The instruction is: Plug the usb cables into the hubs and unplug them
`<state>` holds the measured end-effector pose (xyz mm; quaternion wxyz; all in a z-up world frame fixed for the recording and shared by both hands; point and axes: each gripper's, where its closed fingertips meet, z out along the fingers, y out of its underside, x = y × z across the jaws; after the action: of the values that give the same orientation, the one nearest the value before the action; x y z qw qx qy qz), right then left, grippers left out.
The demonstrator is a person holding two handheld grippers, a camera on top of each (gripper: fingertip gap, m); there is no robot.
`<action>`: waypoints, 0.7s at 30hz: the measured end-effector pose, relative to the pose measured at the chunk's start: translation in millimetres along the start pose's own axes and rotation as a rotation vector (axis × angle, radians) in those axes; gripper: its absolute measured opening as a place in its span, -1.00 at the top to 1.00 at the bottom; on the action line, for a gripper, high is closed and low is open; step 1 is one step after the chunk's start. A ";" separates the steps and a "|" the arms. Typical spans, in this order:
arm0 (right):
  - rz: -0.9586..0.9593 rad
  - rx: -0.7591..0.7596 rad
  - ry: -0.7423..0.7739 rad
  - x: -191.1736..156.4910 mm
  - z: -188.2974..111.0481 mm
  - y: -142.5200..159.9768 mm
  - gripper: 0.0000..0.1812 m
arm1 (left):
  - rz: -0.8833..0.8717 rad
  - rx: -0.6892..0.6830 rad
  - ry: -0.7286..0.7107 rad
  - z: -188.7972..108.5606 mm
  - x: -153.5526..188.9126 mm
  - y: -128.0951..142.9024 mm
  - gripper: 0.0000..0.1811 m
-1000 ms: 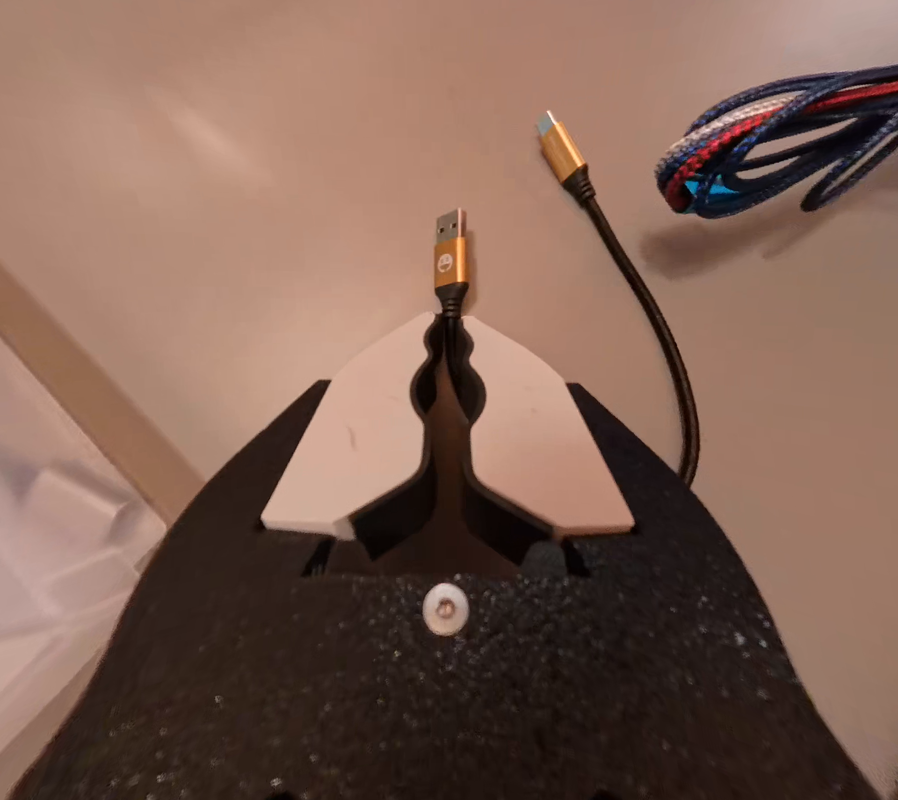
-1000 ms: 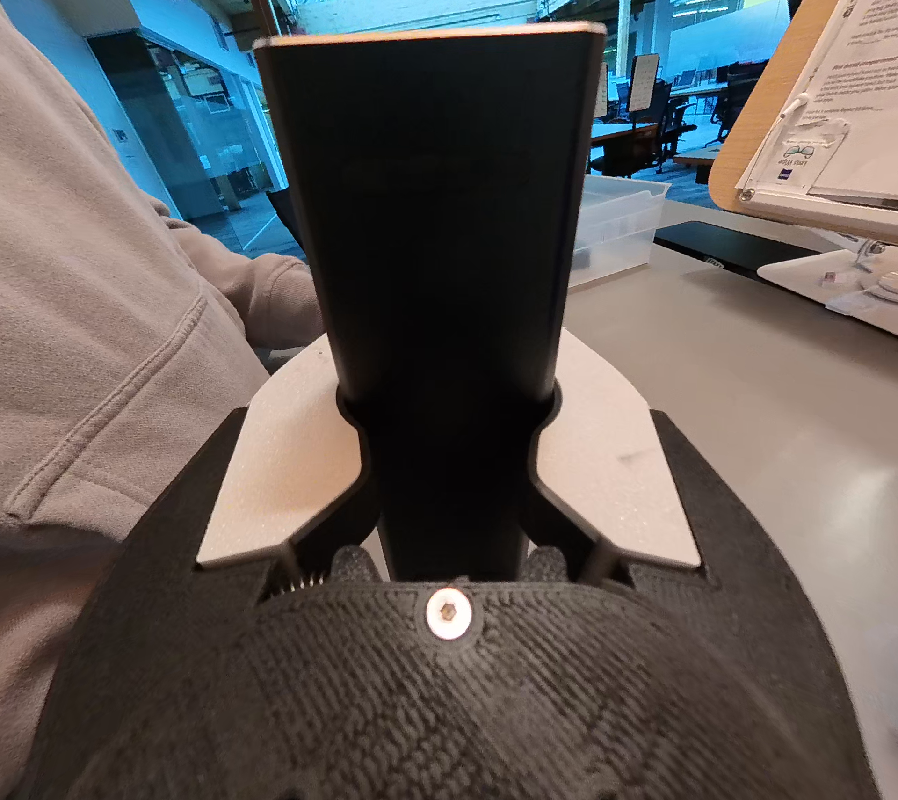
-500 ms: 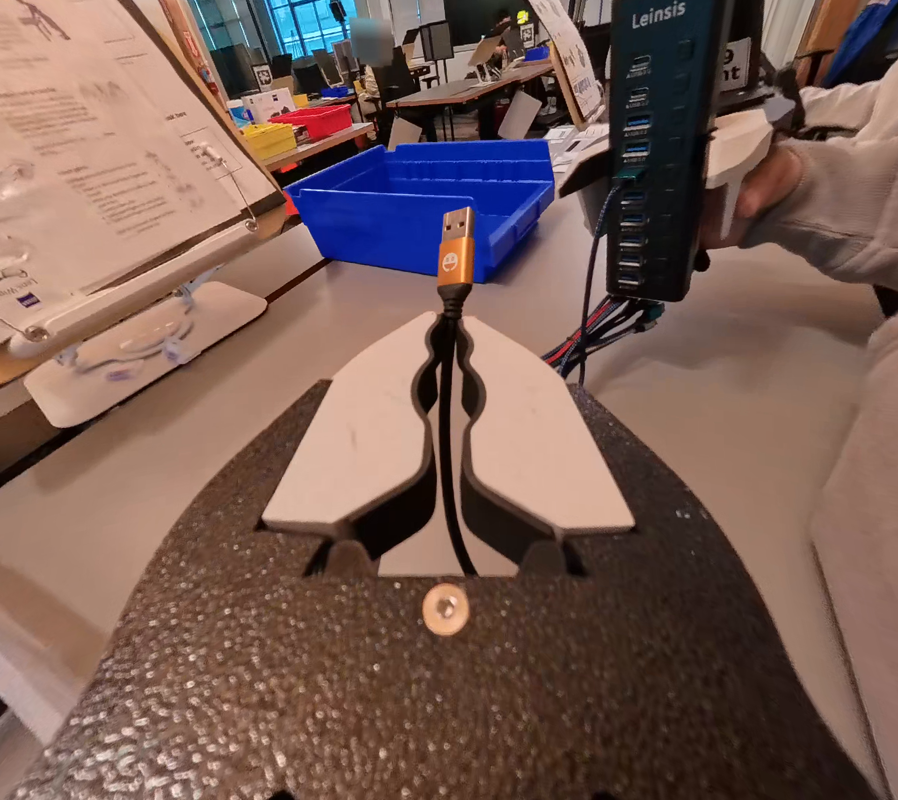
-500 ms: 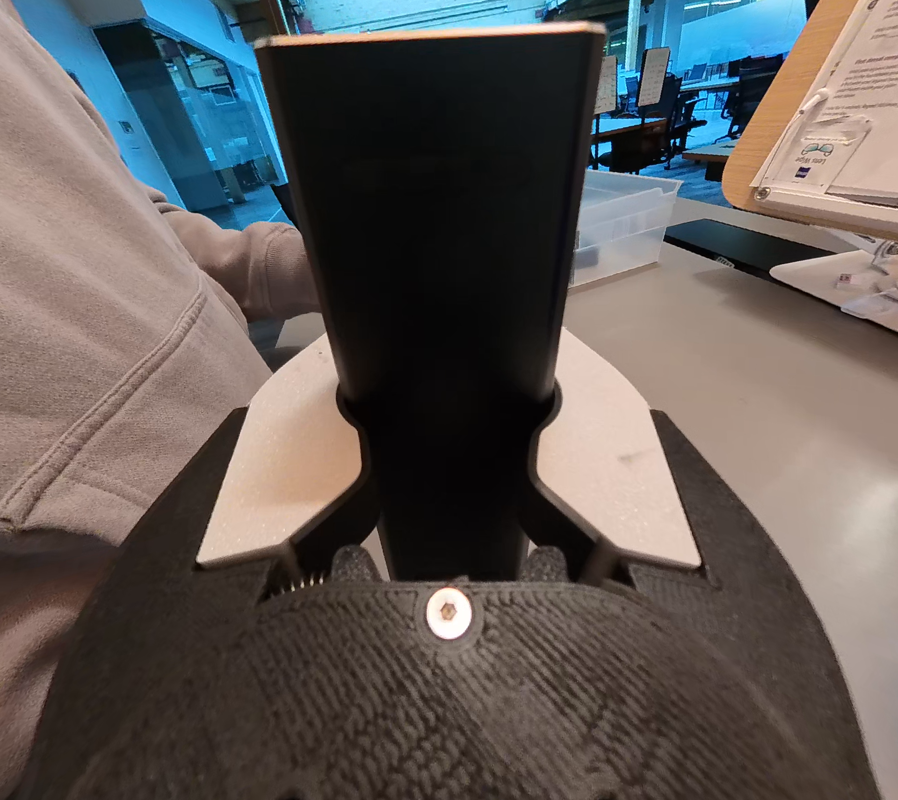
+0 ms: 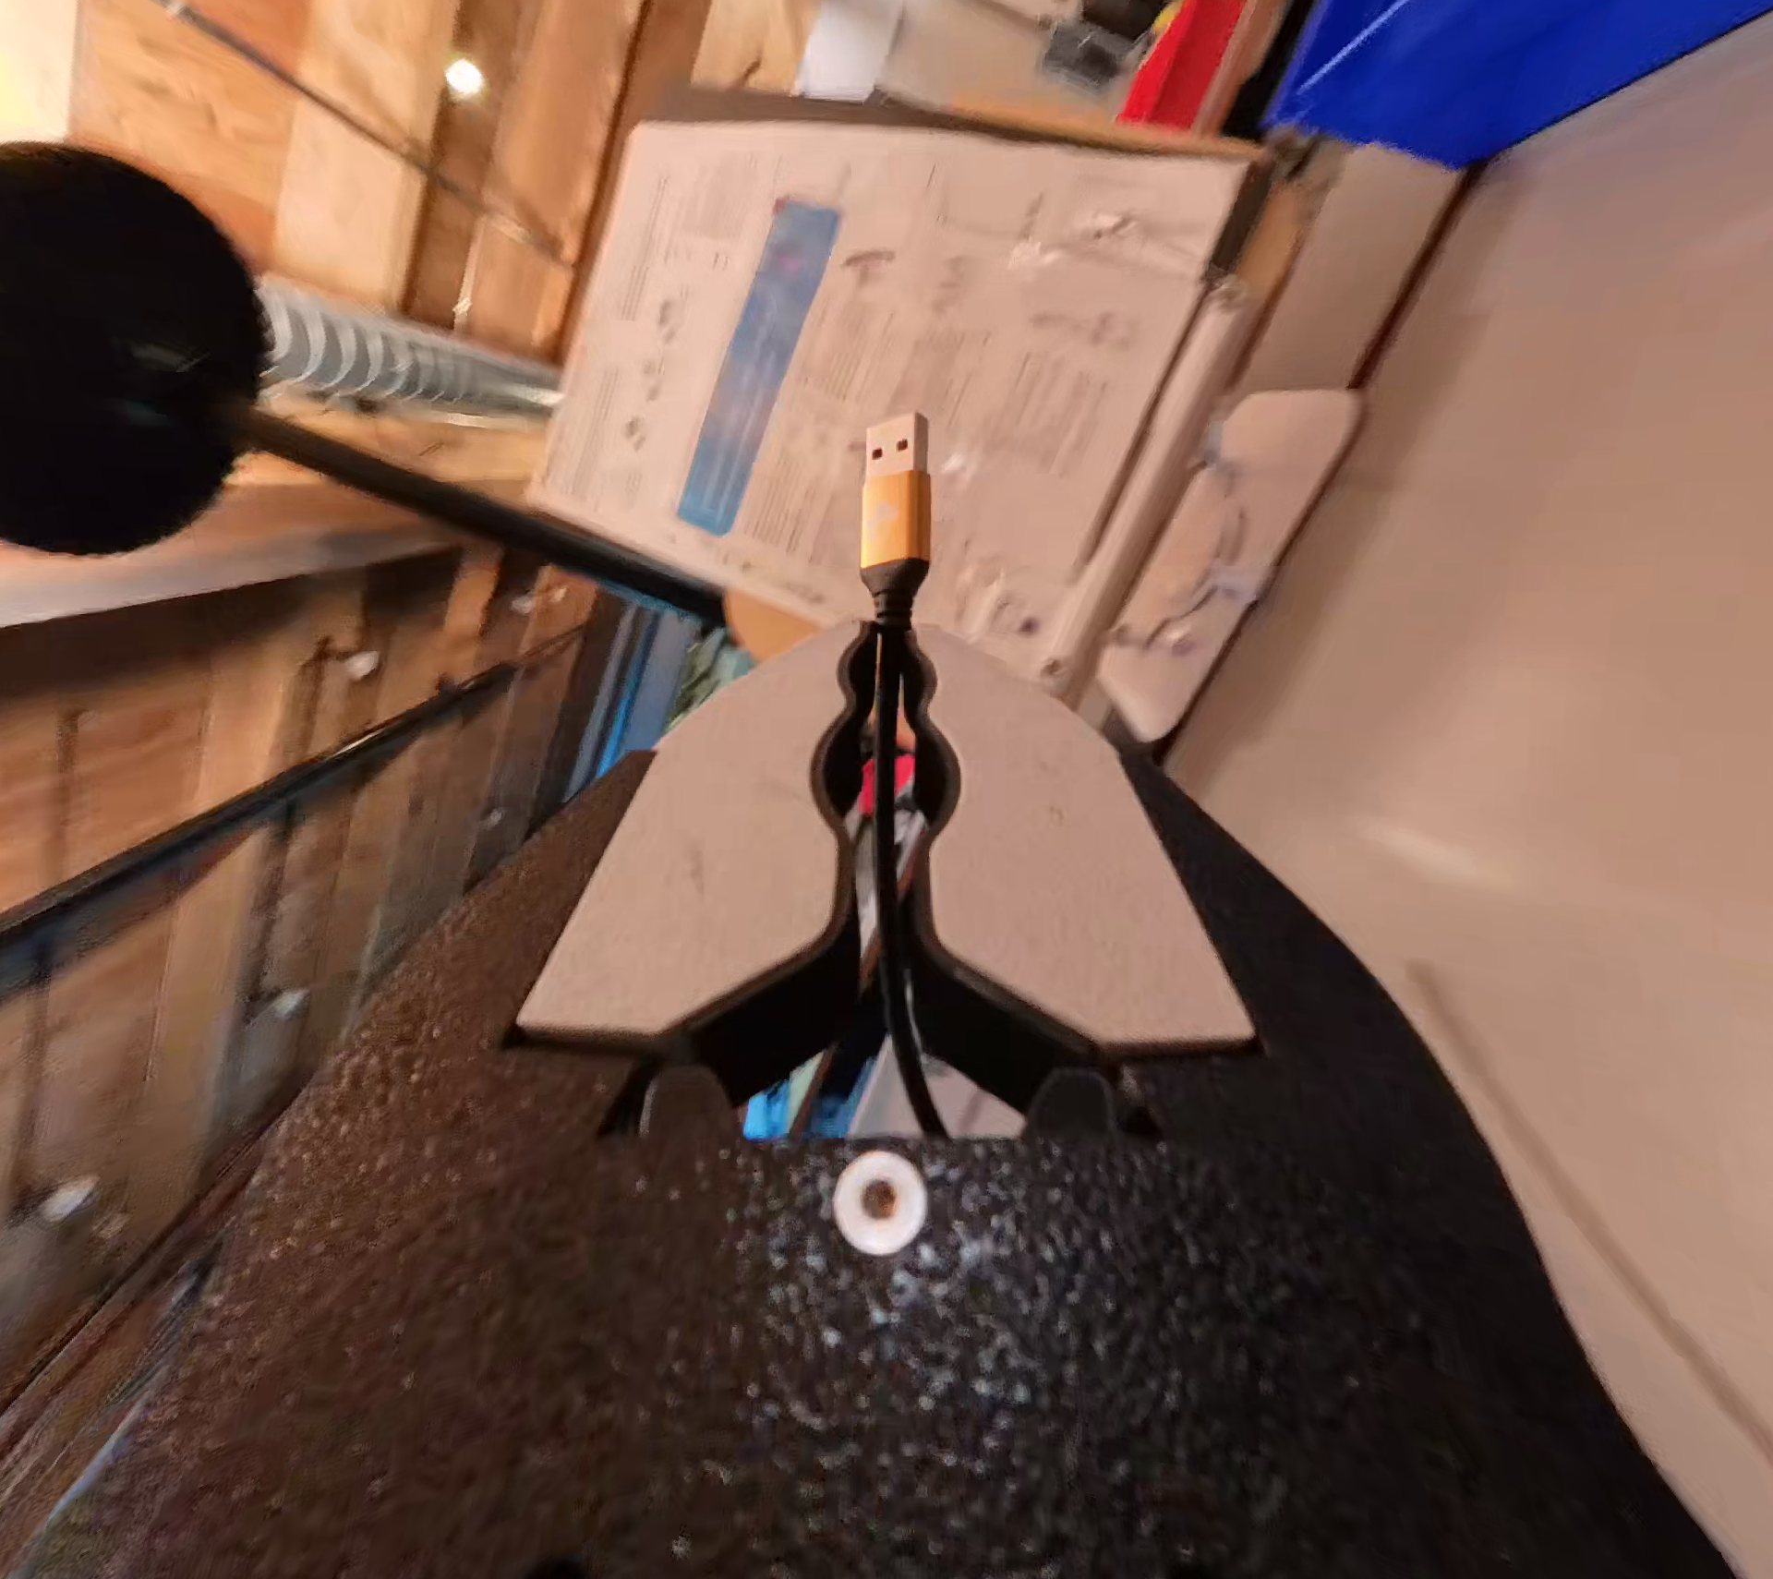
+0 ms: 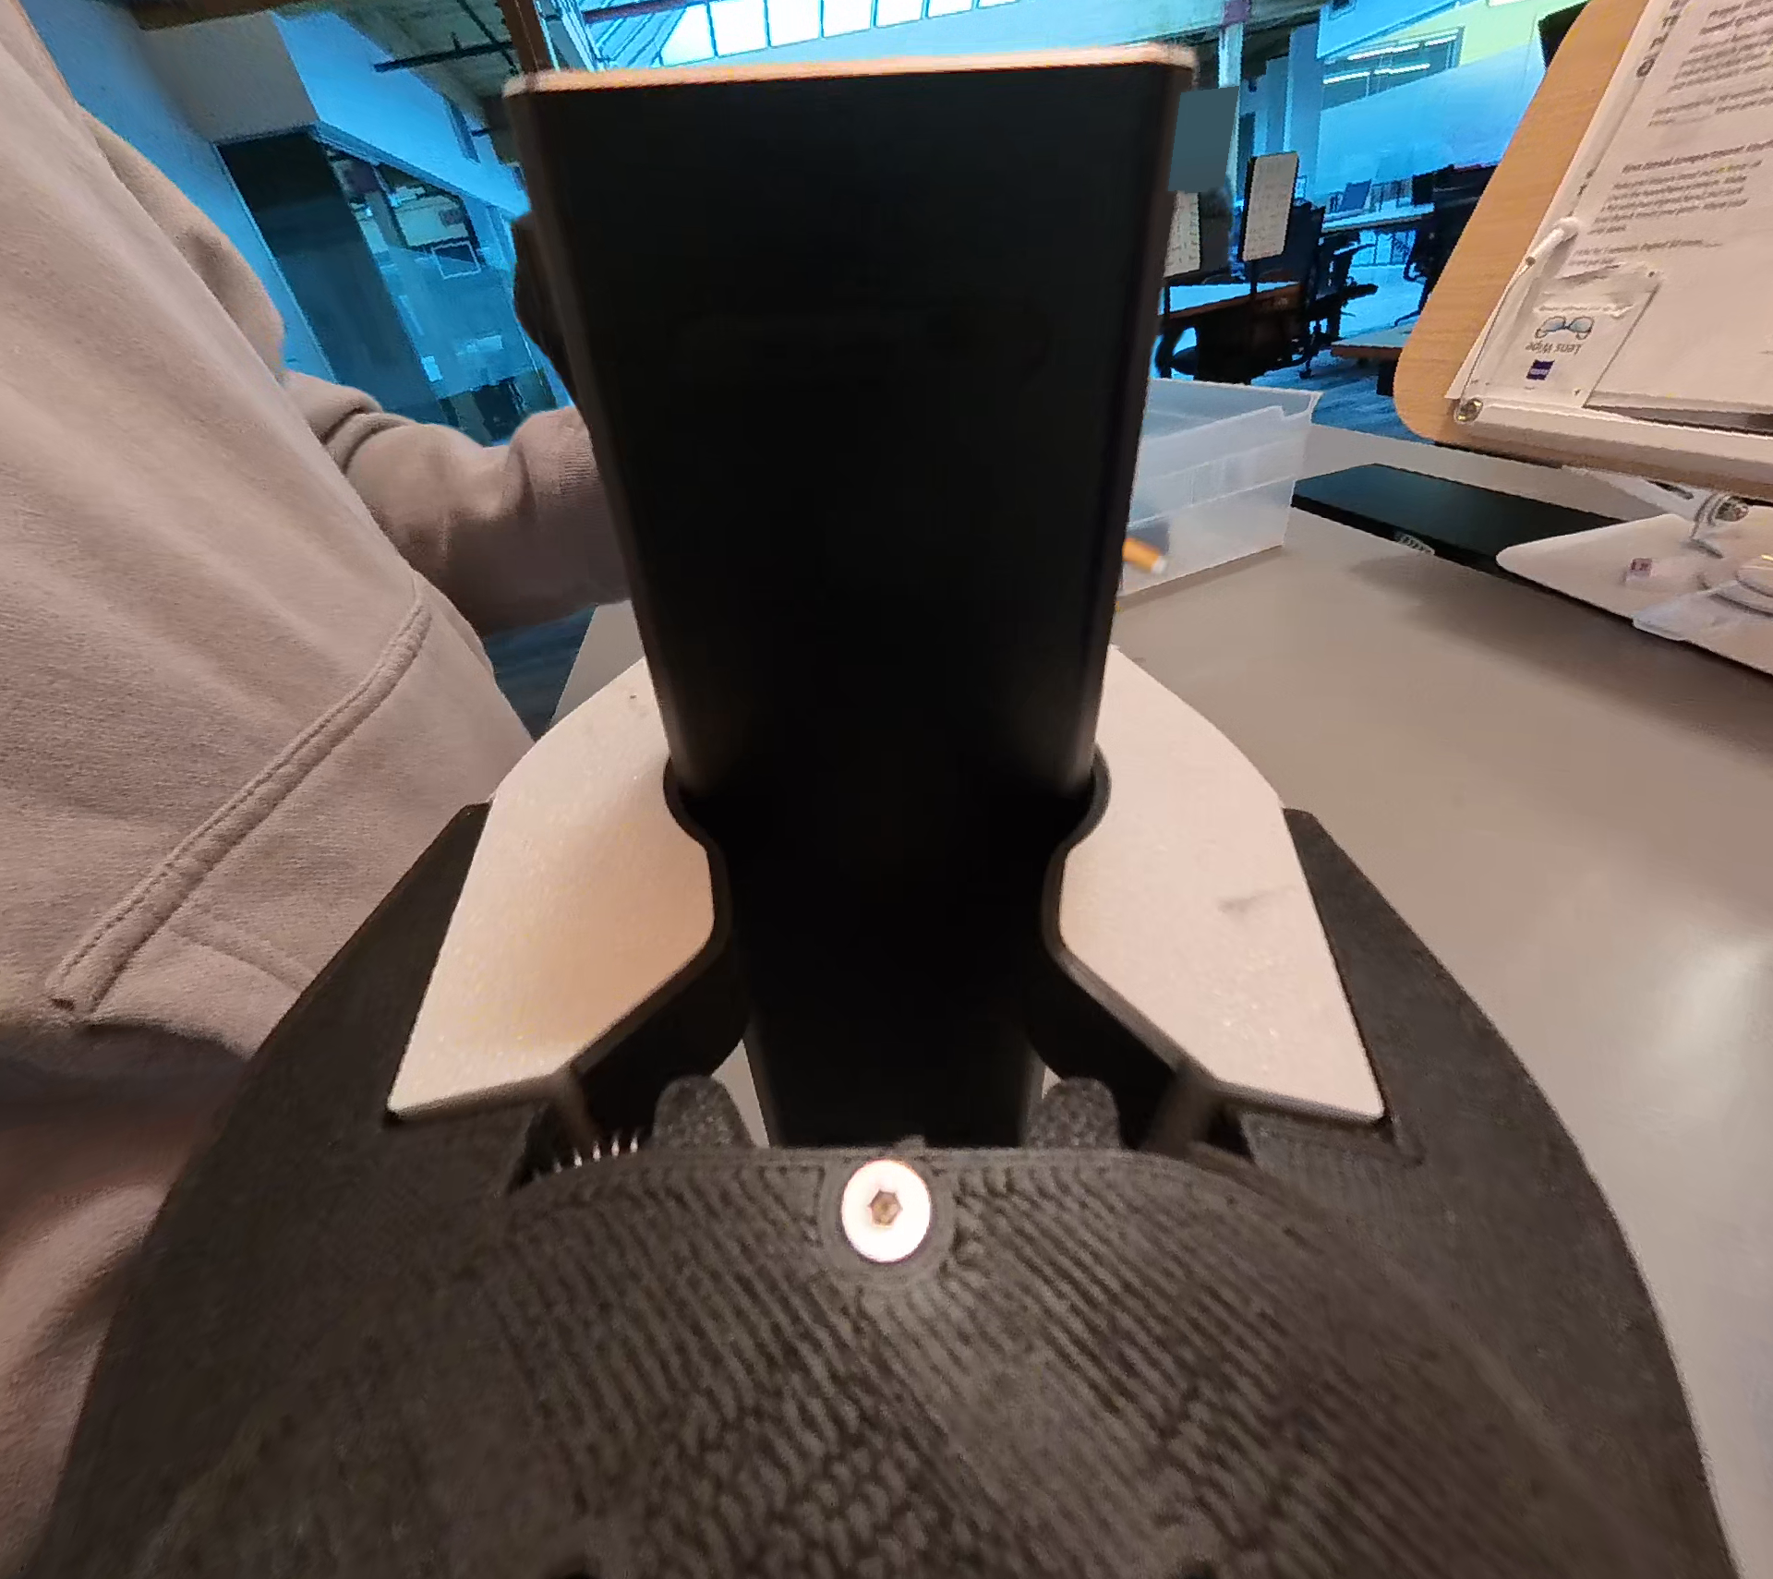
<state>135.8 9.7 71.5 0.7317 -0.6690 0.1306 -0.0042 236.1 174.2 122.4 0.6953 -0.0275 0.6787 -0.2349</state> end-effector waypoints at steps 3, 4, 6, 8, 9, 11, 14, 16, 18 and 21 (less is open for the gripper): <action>0.007 0.004 -0.003 0.0 -2.0 0.2 0.21 | -0.031 0.033 0.230 -4.6 62.5 -3.5 0.96; 0.007 0.002 0.003 0.7 -3.0 0.9 0.21 | -0.036 0.044 0.329 -10.0 86.9 -3.6 0.96; 0.009 -0.004 0.010 1.5 -5.4 2.5 0.20 | -0.068 0.017 0.475 -21.4 125.5 2.7 0.95; 0.010 -0.005 0.021 3.2 -7.6 3.5 0.21 | -0.133 -0.012 0.631 -34.6 156.9 7.4 0.95; 0.012 -0.004 0.023 3.8 -8.5 3.8 0.21 | -0.172 -0.028 0.673 -38.8 165.6 9.1 0.96; 0.015 0.000 0.029 5.3 -9.9 4.2 0.20 | -0.244 -0.060 0.780 -46.8 180.9 11.4 0.96; 0.016 -0.002 0.033 6.4 -11.0 4.9 0.21 | -0.352 -0.083 0.940 -54.9 195.2 9.9 0.91; 0.016 -0.006 0.036 6.8 -11.6 5.1 0.21 | -0.391 -0.097 1.029 -57.4 198.5 9.2 0.80; 0.016 -0.007 0.033 6.0 -12.0 5.0 0.20 | -0.433 -0.111 1.135 -60.7 199.6 6.9 0.76; 0.014 -0.011 0.032 5.1 -11.8 5.7 0.21 | -0.495 -0.166 1.288 -62.6 199.8 6.0 0.70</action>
<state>137.5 -2.2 64.1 0.7260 -0.6717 0.1469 -0.0088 171.7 124.3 -70.6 0.0757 -0.0897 0.9456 -0.3034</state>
